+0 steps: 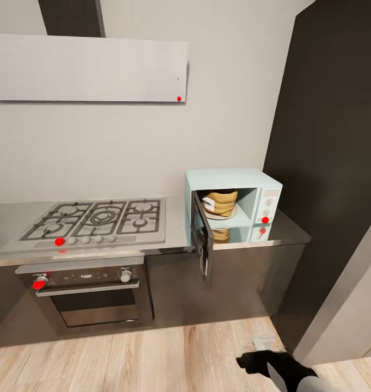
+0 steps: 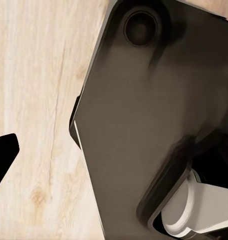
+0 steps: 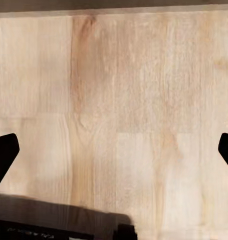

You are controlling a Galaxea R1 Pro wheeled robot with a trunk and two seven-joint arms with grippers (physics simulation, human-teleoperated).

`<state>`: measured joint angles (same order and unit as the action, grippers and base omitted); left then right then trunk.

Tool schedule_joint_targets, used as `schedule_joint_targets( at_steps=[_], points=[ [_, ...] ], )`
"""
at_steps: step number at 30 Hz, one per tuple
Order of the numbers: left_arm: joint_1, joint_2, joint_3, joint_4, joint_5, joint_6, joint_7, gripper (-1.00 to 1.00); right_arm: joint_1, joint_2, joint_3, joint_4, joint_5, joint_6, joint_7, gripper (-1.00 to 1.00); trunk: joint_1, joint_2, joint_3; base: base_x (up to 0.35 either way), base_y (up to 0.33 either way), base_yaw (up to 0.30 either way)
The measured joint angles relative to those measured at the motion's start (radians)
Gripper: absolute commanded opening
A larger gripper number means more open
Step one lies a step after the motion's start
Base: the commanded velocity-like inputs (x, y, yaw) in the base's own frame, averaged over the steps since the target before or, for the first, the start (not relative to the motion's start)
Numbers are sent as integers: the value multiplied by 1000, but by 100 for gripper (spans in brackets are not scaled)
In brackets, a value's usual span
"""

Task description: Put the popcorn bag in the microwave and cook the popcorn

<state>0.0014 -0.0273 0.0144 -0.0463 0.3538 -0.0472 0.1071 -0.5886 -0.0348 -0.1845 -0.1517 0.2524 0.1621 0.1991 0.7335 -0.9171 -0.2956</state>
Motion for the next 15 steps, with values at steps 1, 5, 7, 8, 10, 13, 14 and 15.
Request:
schedule_joint_targets(
  at_steps=[1, 5, 7, 8, 10, 13, 14, 15],
  points=[
    [0, 0, 0, 0, 0, 0, 0, 100, 0, 0, 1, 64, 5, -8, -4, 100, 0, 0, 0, 0, 0, 0],
    [0, 0, 0, 0, 0, 0, 0, 100, 4, -1, 1, 170, 9, -26, -40, 100, 0, 0, 0, 0, 0, 0],
    [0, 0, 0, 0, 0, 0, 0, 100, 53, -3, 2, 181, 11, -36, -59, 100, 0, 0, 0, 0, 0, 0],
    [0, 0, 0, 0, 0, 0, 0, 100, 64, -3, 1, 181, 12, -38, -60, 100, 0, 0, 0, 0, 0, 0],
    [0, 0, 1, 0, 0, 0, 0, 100, 80, -5, 1, 183, 38, -41, -64, 100, 0, 0, 0, 0, 0, 0],
    [0, -1, 1, 0, 1, 1, 0, 100, 124, -18, 1, 183, 43, -42, -69, 100, 0, 0, 0, 0, -95, 0],
    [0, -1, 1, 0, 1, 2, 0, 100, 137, -31, 0, 183, 43, -41, -74, 100, 0, 0, 0, 0, -222, 0],
    [0, -1, 1, 0, 1, 2, 0, 100, 143, -39, 0, 183, 43, -41, -76, 100, 0, 0, 0, 0, -251, 0]
  ],
)
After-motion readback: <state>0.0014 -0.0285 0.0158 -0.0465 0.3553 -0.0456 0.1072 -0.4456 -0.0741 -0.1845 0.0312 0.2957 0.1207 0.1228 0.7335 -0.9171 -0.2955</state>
